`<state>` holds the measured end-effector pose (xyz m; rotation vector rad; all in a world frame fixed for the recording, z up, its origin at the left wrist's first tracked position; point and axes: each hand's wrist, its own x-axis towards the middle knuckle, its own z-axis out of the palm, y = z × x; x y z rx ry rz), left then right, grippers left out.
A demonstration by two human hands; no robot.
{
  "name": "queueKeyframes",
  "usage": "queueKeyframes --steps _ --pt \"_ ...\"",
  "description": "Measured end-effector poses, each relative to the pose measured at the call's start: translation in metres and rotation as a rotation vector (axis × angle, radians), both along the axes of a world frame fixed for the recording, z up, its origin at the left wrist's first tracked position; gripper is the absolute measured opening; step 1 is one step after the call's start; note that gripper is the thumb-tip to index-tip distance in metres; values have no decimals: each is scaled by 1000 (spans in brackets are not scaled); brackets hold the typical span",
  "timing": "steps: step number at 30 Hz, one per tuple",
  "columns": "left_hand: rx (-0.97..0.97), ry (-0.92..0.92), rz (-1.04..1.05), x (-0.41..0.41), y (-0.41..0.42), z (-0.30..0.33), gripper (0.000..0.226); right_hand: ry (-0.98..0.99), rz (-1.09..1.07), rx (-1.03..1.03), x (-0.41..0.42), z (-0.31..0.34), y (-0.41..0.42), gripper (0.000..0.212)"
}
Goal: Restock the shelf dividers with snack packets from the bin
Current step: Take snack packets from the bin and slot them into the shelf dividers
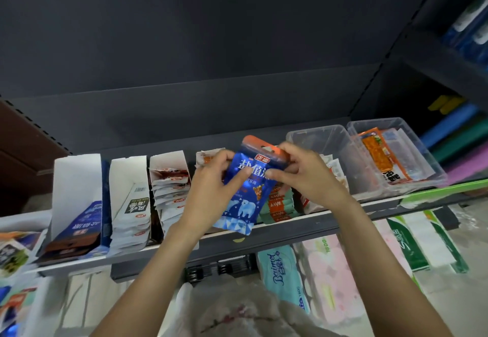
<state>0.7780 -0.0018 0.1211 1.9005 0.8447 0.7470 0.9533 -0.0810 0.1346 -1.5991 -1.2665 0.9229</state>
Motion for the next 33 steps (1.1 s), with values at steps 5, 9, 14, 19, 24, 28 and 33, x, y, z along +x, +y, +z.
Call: queueKeyframes --steps 5,9,14,19,24,28,33 --pt "65 -29 172 -46 10 4 23 222 -77 45 -22 -9 13 17" --pt "312 176 418 -127 31 -19 25 332 -169 200 -69 -14 33 17" --pt "289 389 510 -259 45 -56 45 381 -110 265 -160 -14 72 17" --pt "289 582 214 -332 56 -84 74 -191 -17 329 -256 -24 121 10" --pt "455 588 42 -344 69 -95 56 -706 61 251 -307 -61 154 18" --pt "536 509 22 -341 78 -100 30 -895 115 87 -324 -76 150 18" --pt "477 492 -13 -346 80 -104 36 -1230 241 31 -323 -78 136 19"
